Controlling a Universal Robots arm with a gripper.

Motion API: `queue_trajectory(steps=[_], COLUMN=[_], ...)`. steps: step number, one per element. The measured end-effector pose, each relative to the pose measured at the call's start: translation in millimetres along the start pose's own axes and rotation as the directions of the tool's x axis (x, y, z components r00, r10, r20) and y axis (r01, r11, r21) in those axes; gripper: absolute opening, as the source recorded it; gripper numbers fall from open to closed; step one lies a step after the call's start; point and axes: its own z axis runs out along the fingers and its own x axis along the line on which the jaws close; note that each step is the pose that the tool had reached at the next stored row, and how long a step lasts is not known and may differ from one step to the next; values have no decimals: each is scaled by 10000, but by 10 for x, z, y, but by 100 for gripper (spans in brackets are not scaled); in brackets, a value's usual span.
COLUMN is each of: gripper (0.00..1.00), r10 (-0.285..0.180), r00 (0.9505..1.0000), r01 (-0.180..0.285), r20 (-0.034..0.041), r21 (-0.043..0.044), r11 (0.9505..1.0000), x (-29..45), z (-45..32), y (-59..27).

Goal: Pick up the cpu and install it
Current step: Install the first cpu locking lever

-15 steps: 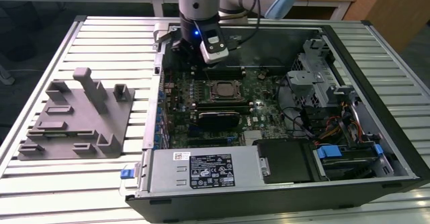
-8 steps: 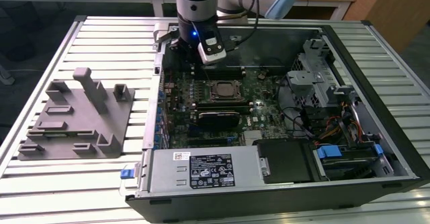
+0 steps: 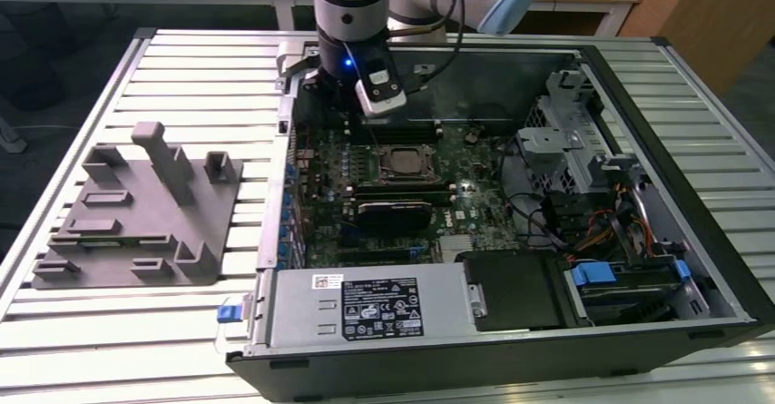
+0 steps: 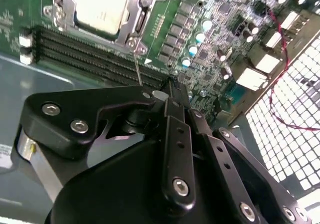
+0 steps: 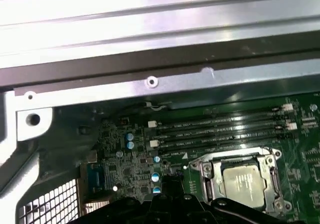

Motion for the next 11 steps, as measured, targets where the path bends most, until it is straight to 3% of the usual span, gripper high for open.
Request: queue_trajectory(steps=[3,6,7,11], gripper=[11,11,11,11], r10=[-233,-377,-391,-390], r00=[9997,9992,9991,9991], r01=[232,370,382,381], r20=[-62,-125,-134,-134], r21=[-210,-545,-596,-598], r11=[9995,9978,9975,9975], x=[1,1,-1,-30], z=[6,7,7,7], y=[-1,-1,-1,3])
